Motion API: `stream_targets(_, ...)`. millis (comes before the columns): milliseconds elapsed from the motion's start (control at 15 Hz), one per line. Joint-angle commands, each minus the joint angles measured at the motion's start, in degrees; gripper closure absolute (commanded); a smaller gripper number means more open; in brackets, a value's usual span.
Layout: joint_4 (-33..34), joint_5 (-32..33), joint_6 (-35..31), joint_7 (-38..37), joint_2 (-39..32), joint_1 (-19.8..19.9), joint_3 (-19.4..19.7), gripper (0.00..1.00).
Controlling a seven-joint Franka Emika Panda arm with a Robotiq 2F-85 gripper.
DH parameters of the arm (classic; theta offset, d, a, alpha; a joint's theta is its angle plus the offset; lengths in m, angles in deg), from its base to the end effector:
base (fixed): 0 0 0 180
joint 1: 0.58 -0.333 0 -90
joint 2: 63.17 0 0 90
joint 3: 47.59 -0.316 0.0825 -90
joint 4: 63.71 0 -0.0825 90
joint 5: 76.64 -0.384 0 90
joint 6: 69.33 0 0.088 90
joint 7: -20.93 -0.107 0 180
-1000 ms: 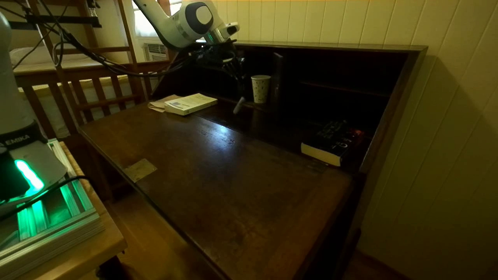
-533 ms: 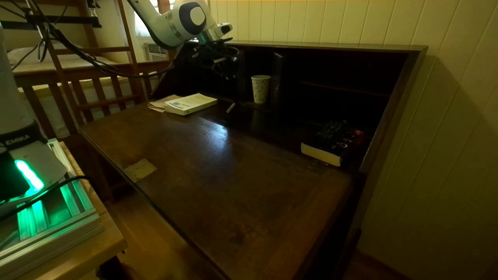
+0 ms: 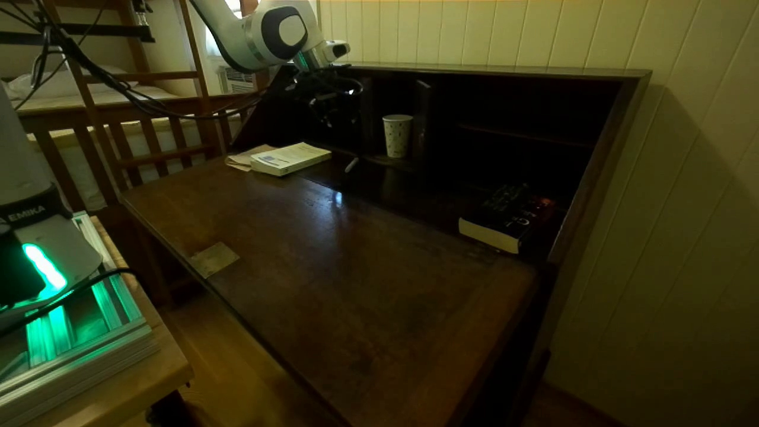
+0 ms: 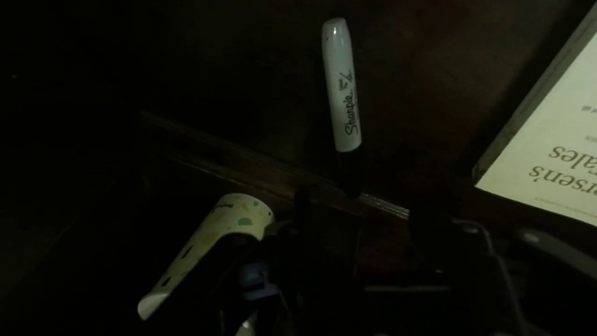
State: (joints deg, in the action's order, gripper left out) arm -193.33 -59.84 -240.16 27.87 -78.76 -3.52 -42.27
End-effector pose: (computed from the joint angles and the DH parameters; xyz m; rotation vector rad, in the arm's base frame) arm 0.5748 -0.0029 0.2869 2.8564 0.5312 0.6331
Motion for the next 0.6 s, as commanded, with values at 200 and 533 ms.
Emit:
stream_targets(200, -0.1, -0.3, 0.1, 0.4, 0.2, 0.7, -0.7, 0.4)
stream_targets(533, 0.8, -0.8, -0.3, 0.1, -1.4, 1.1, -0.4, 0.0)
